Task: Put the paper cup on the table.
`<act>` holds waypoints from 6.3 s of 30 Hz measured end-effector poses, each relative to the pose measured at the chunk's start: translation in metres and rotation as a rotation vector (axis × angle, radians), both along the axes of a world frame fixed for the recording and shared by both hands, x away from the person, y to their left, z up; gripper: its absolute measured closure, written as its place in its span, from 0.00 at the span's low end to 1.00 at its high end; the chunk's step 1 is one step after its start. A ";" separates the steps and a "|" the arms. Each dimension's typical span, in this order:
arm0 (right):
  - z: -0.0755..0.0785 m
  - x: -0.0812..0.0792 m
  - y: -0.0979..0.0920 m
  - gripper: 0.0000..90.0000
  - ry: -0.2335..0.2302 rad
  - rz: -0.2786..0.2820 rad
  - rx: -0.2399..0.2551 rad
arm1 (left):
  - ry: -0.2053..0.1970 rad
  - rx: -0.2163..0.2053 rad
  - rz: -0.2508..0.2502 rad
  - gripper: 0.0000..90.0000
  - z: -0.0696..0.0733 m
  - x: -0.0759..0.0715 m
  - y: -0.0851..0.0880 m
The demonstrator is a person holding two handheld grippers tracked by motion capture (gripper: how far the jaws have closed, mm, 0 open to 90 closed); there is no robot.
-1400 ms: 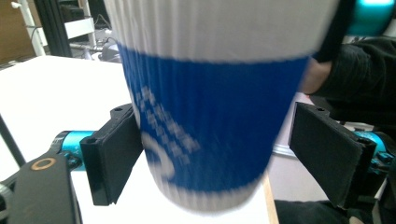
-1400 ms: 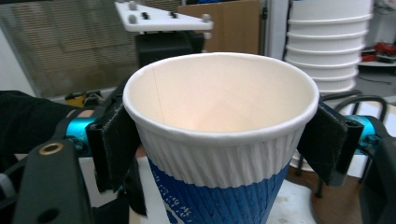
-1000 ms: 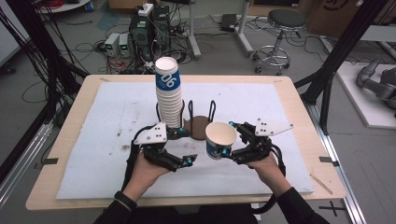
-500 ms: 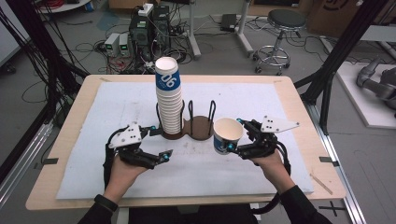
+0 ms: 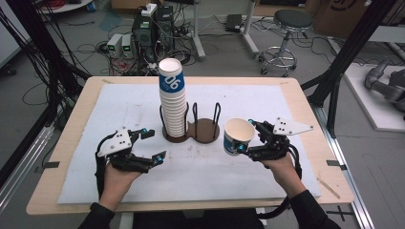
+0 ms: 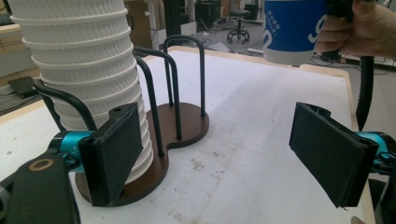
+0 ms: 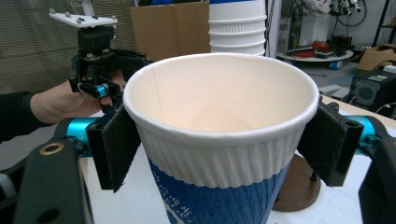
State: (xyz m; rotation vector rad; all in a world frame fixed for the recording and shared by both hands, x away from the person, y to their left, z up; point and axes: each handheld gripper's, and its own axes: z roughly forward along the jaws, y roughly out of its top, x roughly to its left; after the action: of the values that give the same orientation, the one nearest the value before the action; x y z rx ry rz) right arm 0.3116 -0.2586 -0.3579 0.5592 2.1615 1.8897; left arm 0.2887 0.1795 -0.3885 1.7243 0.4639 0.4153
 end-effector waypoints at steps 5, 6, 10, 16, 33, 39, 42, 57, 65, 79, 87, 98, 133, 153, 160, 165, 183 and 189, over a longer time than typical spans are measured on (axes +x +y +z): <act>0.001 -0.001 -0.001 0.24 0.000 -0.002 -0.003 | 0.001 -0.004 0.002 0.19 0.000 0.001 0.001; 0.001 -0.001 -0.001 0.24 0.000 -0.002 -0.002 | 0.003 -0.009 0.001 0.19 0.000 0.001 0.002; 0.002 -0.001 -0.001 0.24 -0.009 -0.007 -0.005 | 0.005 -0.008 0.010 0.19 -0.001 0.000 0.003; 0.003 -0.001 -0.002 0.25 -0.013 -0.012 -0.008 | 0.009 0.000 0.014 0.19 -0.002 -0.002 0.004; 0.004 0.003 -0.006 0.25 -0.013 -0.026 -0.005 | 0.019 0.016 0.031 0.19 -0.005 -0.002 0.007; 0.005 0.007 -0.009 0.25 -0.011 -0.044 -0.012 | 0.026 0.017 0.040 0.19 -0.006 -0.003 0.007; 0.006 0.009 -0.012 0.25 -0.012 -0.057 -0.010 | 0.026 0.017 0.041 0.19 -0.006 -0.003 0.008; 0.010 0.021 -0.025 0.25 -0.015 -0.115 -0.035 | 0.032 0.023 0.048 0.19 -0.008 -0.003 0.009; 0.011 0.029 -0.037 0.25 -0.013 -0.159 -0.032 | 0.033 0.024 0.050 0.19 -0.009 -0.003 0.009; 0.009 0.046 -0.057 0.25 -0.005 -0.274 -0.037 | 0.038 0.030 0.048 0.19 -0.010 -0.003 0.007; 0.004 0.058 -0.062 0.25 -0.015 -0.342 -0.042 | 0.035 0.034 0.040 0.19 -0.010 -0.003 0.005; -0.004 0.072 -0.069 0.25 -0.019 -0.429 -0.057 | 0.036 0.037 0.039 0.19 -0.011 -0.004 0.005; -0.059 0.107 -0.077 0.25 0.072 -0.606 -0.061 | 0.043 0.042 0.017 0.19 -0.014 -0.001 -0.001; -0.081 0.122 -0.069 0.25 0.119 -0.631 -0.105 | 0.042 0.044 0.019 0.19 -0.015 -0.002 0.000; -0.082 0.122 -0.068 0.24 0.125 -0.632 -0.121 | 0.043 0.045 0.018 0.19 -0.014 -0.002 0.000; -0.082 0.118 -0.068 0.23 0.137 -0.649 -0.118 | 0.044 0.045 0.016 0.19 -0.015 -0.002 -0.001; -0.080 0.109 -0.063 0.20 0.124 -0.677 -0.195 | 0.042 0.051 -0.001 0.19 -0.015 0.000 -0.007; -0.080 0.109 -0.062 0.16 0.126 -0.706 -0.213 | 0.040 0.054 0.001 0.19 -0.014 0.000 -0.007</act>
State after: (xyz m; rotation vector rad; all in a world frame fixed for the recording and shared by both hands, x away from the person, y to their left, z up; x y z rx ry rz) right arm 0.4208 -0.3210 -0.4381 1.2192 1.8396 1.2558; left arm 0.2891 0.1727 -0.4029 1.7875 0.4861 0.3976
